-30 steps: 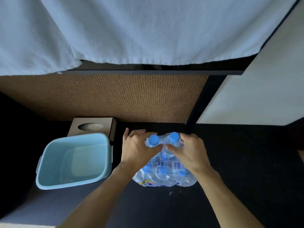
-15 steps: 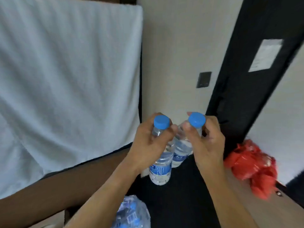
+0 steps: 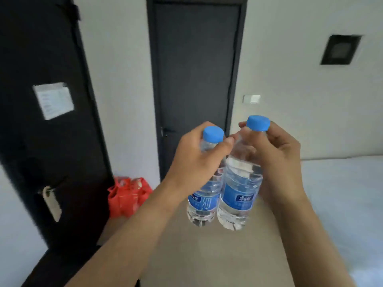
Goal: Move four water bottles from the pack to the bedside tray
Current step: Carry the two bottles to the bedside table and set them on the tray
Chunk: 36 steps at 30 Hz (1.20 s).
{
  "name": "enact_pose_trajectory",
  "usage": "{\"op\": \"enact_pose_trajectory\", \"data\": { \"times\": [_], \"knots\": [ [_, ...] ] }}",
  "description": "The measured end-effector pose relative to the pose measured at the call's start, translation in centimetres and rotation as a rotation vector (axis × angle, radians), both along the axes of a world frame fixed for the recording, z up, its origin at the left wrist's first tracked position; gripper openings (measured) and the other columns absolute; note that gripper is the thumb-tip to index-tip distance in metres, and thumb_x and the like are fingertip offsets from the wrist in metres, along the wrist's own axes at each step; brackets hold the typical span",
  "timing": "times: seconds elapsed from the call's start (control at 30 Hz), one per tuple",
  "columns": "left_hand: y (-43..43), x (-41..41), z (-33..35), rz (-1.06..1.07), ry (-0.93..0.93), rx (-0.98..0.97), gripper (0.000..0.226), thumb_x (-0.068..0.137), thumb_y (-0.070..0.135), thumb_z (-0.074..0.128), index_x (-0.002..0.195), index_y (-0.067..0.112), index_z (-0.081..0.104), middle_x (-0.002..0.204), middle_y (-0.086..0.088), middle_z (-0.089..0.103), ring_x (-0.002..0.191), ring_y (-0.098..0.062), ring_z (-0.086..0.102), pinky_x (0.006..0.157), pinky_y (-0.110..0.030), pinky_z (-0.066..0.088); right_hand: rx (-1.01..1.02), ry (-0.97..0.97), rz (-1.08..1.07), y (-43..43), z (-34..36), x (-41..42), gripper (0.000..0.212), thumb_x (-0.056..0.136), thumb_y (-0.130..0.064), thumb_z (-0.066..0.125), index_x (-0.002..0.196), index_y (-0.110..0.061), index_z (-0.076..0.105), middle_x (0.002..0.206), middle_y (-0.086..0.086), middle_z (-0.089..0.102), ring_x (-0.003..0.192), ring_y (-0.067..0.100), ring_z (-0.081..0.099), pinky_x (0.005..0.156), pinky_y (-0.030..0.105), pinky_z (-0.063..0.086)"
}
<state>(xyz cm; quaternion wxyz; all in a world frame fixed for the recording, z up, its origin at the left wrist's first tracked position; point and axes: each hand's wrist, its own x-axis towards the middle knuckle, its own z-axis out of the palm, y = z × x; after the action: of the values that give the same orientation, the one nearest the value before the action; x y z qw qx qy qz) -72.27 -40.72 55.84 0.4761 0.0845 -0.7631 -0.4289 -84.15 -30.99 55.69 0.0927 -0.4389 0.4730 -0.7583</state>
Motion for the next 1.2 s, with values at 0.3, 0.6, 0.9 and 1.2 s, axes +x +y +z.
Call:
{"op": "enact_pose_trajectory", "data": {
  "times": [0.3, 0.6, 0.9, 1.2],
  "knots": [
    [23.9, -38.6, -1.2, -0.587, -0.028, 0.128, 0.017, 0.095, 0.026, 0.074, 0.085, 0.017, 0.064, 0.066, 0.001, 0.065, 0.057, -0.008, 0.063, 0.057, -0.018, 0.052, 0.11, 0.053, -0.666, 28.6, -0.5, -30.7, 0.011, 0.084, -0.027, 0.072, 0.088, -0.019, 0.078, 0.084, 0.011, 0.077, 0.08, 0.028, 0.075, 0.084, 0.051, 0.06],
    [45.6, -68.2, -2.4, -0.97, -0.106, 0.187, 0.01, 0.097, 0.026, 0.07, 0.091, 0.02, 0.066, 0.065, 0.016, 0.066, 0.065, -0.005, 0.07, 0.059, -0.013, 0.054, 0.193, 0.027, -1.093, 50.5, -2.2, -55.7, 0.01, 0.089, -0.031, 0.073, 0.088, -0.022, 0.075, 0.082, 0.008, 0.074, 0.082, 0.031, 0.072, 0.067, 0.029, 0.059],
    [60.8, -99.7, -4.6, -1.27, -0.126, 0.09, 0.015, 0.099, 0.029, 0.068, 0.092, 0.017, 0.063, 0.064, 0.016, 0.064, 0.062, -0.001, 0.066, 0.058, -0.01, 0.051, 0.112, -0.096, -1.336, 65.1, -3.9, -82.2, 0.034, 0.082, -0.035, 0.084, 0.095, -0.009, 0.066, 0.081, 0.008, 0.076, 0.075, 0.025, 0.078, 0.067, 0.032, 0.065],
    [78.0, -130.3, -3.2, -1.412, -0.189, 0.072, 0.013, 0.098, 0.034, 0.07, 0.099, 0.021, 0.066, 0.084, 0.003, 0.071, 0.078, -0.007, 0.073, 0.068, -0.019, 0.061, 0.176, -0.13, -1.559, 81.3, -2.1, -110.0, 0.066, 0.069, -0.049, 0.089, 0.093, 0.0, 0.052, 0.071, 0.012, 0.057, 0.066, 0.026, 0.065, 0.076, 0.057, 0.063]
  ]
}}
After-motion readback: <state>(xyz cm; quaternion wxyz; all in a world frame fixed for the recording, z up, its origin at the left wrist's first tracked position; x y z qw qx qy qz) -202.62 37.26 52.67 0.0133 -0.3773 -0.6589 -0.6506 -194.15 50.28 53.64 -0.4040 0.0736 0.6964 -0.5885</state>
